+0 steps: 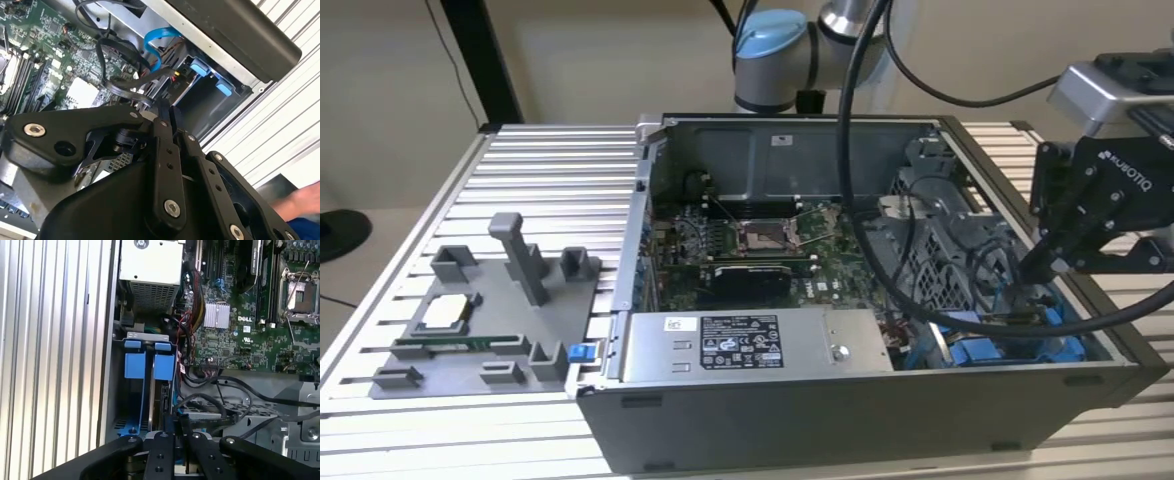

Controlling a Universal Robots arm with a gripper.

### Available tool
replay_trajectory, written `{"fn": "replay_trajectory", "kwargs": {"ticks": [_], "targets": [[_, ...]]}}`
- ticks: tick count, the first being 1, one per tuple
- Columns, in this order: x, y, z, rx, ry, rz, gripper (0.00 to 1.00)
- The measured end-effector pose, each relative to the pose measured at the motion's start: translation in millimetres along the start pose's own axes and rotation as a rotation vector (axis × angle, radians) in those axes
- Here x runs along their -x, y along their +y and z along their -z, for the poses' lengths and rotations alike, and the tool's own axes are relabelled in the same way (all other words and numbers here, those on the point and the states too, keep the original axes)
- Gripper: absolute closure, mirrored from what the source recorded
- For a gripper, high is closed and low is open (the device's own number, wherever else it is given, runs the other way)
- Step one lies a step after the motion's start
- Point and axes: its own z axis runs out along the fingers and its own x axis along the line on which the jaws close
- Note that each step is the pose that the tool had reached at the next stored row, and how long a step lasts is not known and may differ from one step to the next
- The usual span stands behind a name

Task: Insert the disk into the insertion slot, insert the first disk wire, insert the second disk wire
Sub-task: 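Insert the second disk wire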

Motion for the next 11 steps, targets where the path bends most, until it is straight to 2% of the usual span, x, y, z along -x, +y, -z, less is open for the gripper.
{"fn": "replay_trajectory", "kwargs": {"ticks": [6,11], "targets": [[0.4,8.2,-0.6,-0.0001,-0.0001,0.0,1.0],[-0.4,10.6,-0.8,-0.0015,0.0002,0.0,1.0]]}}
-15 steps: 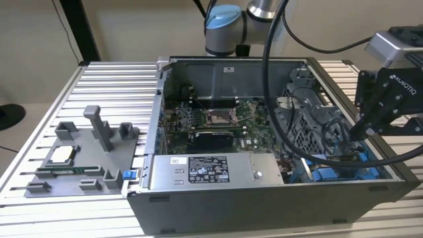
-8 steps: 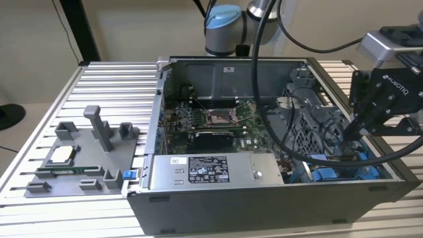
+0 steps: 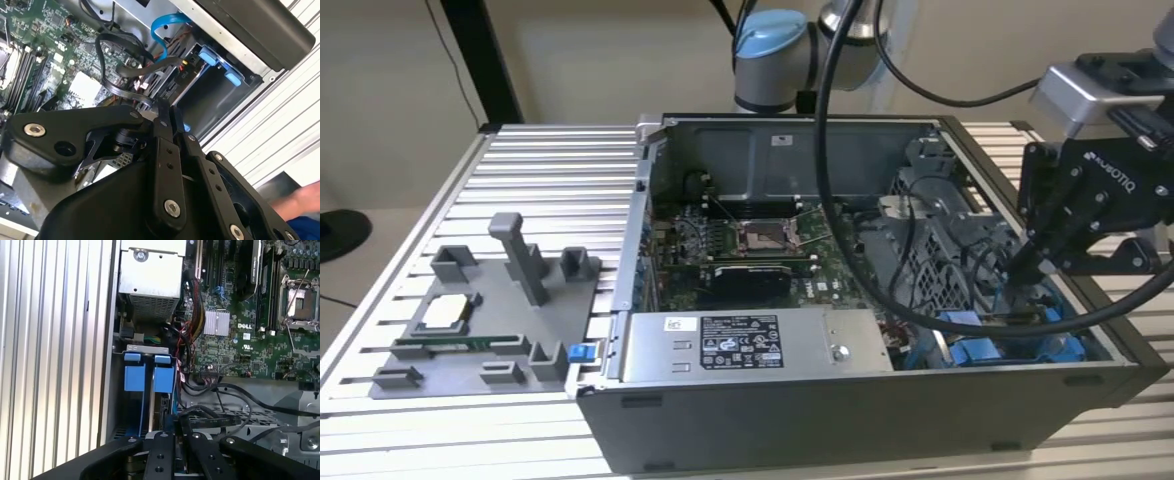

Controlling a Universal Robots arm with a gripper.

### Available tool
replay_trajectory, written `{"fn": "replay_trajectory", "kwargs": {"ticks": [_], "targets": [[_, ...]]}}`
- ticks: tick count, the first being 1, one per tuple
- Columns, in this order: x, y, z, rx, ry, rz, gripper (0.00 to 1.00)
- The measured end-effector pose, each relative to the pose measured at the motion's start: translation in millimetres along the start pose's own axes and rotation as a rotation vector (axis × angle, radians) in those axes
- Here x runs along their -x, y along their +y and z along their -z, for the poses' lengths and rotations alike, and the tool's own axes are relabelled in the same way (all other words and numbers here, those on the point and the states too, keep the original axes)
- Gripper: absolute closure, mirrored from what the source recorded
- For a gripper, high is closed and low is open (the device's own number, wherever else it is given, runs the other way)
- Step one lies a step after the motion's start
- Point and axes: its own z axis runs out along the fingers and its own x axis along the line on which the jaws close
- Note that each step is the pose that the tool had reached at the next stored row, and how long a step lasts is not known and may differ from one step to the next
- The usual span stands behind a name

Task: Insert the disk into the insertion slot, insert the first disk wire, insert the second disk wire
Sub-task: 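Insert the second disk wire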

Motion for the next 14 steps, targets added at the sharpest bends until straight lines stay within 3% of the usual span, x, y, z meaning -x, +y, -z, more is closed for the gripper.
{"fn": "replay_trajectory", "kwargs": {"ticks": [14], "targets": [[-9.0,0.5,-10.9,-0.0108,-0.0024,0.001,1.0]]}}
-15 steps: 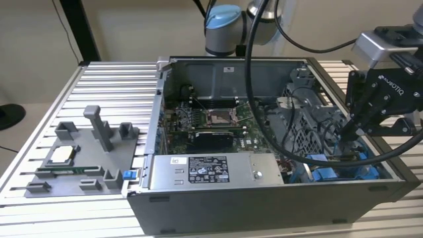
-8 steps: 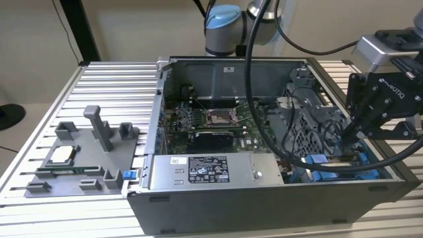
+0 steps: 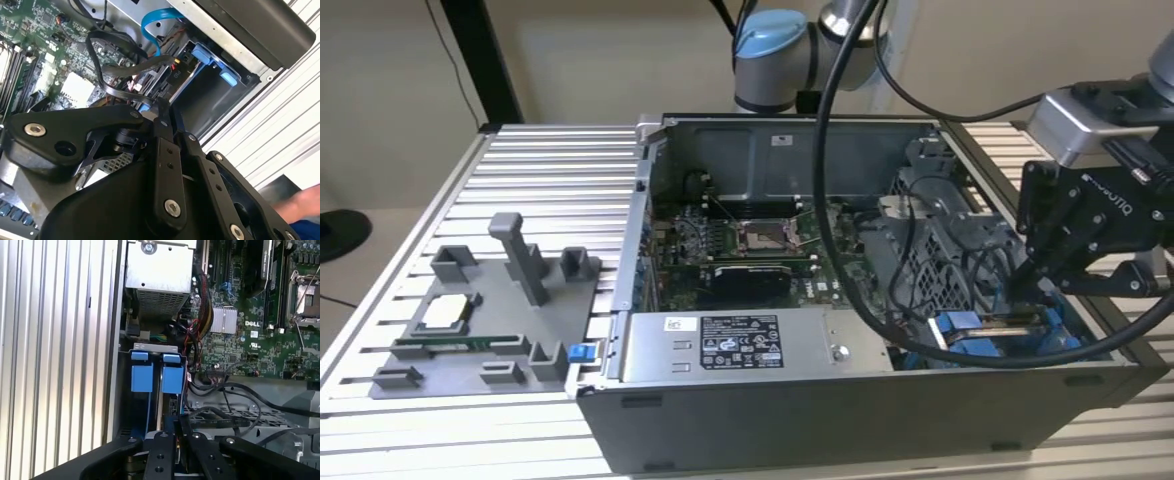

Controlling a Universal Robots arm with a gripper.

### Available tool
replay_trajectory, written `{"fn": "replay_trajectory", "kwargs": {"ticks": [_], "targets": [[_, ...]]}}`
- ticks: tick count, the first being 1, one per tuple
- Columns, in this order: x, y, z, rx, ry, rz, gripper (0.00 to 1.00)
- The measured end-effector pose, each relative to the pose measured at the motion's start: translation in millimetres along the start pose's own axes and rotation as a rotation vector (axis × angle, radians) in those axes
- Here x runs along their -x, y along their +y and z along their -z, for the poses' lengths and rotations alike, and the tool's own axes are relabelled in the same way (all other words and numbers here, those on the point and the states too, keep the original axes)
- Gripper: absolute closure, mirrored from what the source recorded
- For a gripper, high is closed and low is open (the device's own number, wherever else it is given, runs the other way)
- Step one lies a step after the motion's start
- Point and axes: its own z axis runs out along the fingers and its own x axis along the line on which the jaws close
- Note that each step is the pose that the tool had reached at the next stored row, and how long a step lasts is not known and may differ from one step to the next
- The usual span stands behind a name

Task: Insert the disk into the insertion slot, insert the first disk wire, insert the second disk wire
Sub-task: 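Insert the second disk wire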

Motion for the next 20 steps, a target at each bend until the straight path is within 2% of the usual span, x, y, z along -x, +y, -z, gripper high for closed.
{"fn": "replay_trajectory", "kwargs": {"ticks": [8,14,20], "targets": [[-0.3,1.4,-4.1,-0.0022,0.0001,0.003,1.0],[-0.6,1.8,-8.3,-0.0157,0.0012,0.009,1.0],[-0.6,1.9,-9.2,-0.0167,0.0016,0.011,1.0]]}}
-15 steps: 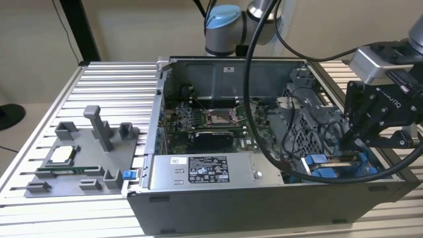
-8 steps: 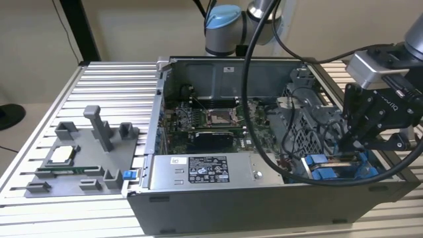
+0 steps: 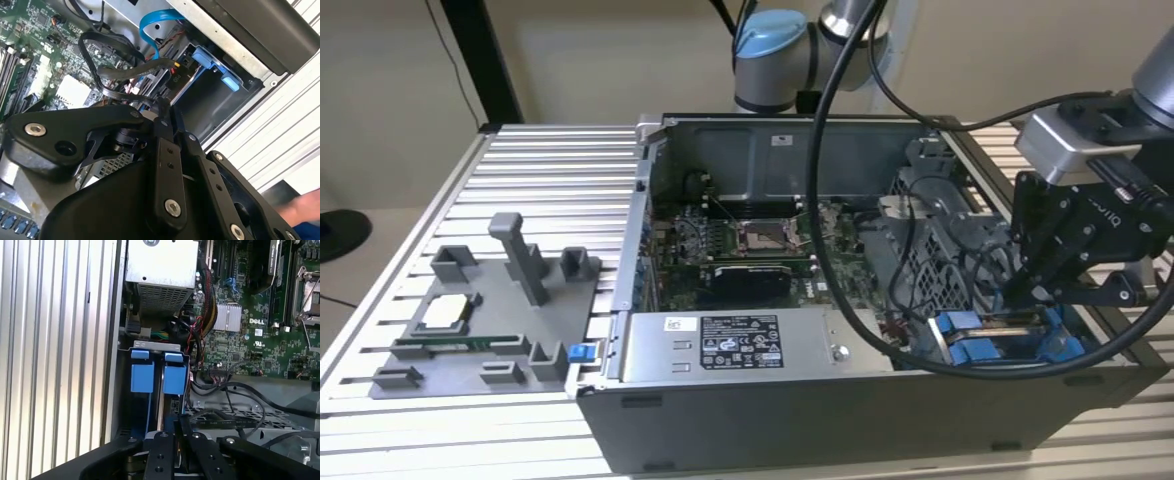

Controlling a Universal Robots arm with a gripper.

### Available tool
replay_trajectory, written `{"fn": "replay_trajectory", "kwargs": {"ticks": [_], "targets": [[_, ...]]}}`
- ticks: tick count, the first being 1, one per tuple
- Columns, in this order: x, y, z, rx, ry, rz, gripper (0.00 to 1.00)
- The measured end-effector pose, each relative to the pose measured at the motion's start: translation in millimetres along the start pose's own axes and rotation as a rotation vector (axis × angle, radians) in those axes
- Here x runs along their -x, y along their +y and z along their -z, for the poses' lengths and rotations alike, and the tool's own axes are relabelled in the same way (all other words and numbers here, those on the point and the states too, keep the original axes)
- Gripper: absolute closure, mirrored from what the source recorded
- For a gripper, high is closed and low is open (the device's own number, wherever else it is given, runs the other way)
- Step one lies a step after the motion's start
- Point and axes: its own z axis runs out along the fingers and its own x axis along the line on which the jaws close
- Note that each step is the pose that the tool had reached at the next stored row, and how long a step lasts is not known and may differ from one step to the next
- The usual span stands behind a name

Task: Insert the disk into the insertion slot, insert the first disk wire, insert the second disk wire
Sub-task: 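Insert the second disk wire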

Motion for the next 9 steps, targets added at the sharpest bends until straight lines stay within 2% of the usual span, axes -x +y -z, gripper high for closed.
{"fn": "replay_trajectory", "kwargs": {"ticks": [9], "targets": [[-0.2,-0.1,-2.9,-0.0013,0.0004,0.0,1.0]]}}
